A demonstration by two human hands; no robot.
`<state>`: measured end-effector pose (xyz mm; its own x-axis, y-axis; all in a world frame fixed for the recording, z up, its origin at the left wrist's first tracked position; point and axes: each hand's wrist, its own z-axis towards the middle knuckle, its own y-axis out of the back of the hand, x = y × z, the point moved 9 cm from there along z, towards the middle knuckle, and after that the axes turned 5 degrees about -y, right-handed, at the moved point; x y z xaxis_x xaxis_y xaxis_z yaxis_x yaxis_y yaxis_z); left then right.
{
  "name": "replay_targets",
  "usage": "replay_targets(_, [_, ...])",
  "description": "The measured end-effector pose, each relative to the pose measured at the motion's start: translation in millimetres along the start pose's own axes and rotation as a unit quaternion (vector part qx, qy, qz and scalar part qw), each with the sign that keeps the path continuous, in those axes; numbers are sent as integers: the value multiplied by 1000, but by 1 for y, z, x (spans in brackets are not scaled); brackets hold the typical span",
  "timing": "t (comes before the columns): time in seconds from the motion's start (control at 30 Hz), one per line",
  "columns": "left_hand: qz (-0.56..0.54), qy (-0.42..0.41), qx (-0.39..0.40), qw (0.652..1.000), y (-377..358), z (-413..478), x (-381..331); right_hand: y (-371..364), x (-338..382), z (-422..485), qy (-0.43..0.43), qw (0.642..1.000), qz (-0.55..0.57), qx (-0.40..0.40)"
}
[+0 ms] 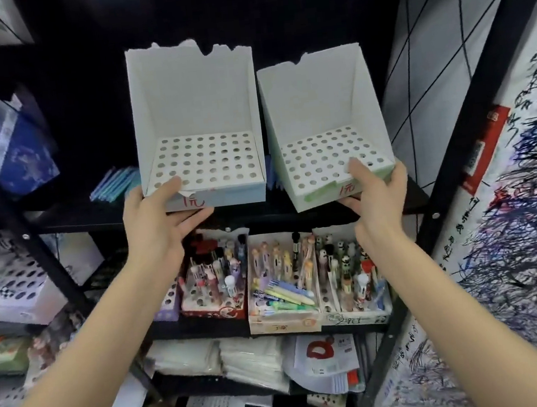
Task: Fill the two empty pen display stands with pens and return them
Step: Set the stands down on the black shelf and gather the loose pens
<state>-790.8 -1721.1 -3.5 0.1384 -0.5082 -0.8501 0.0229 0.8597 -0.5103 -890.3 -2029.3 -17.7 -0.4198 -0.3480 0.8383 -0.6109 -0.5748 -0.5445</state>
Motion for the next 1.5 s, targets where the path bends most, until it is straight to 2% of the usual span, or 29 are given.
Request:
replay_targets(0.27, [22, -11, 53, 998, -32, 118, 3, -61, -13, 61, 42, 998, -4, -41])
replay_targets(0.43, [25, 25, 76, 996, -42, 176, 14, -87, -26, 97, 41, 997, -17, -69])
replay_targets(0.6, [21, 56, 62, 996, -40, 215, 32, -107, -33, 132, 30, 995, -48, -78])
replay_targets(0.77, [3, 74, 35, 997, -40, 244, 45, -115, -41, 166, -1, 991, -77, -106])
replay_targets(1.0, [44, 81, 24, 995, -48, 270, 70, -116, -59, 195, -19, 981, -123, -147])
replay_targets(1.1, [78, 66, 29, 994, -47, 278, 73, -112, -68, 200, -44, 978, -150, -137])
replay_targets(1.17, [111, 63, 74, 989, -50, 281, 76, -111, -73, 201, -81, 975, -182, -98])
replay_targets(1.27, [205, 49, 147, 966, -53, 287, 83, -109, -74, 200, -121, 948, -293, -32])
replay_targets(1.33, [283, 13, 157, 946, -45, 298, 83, -104, -70, 205, -114, 924, -364, -23])
replay_targets(1.37, [346, -18, 158, 925, -42, 301, 79, -101, -68, 209, -99, 911, -400, -25])
replay_targets(1.43, [501, -73, 137, 851, -36, 310, 74, -100, -62, 215, -63, 877, -476, -32])
replay_targets(1.5, [600, -103, 106, 786, -34, 313, 68, -100, -59, 216, -47, 839, -541, -34])
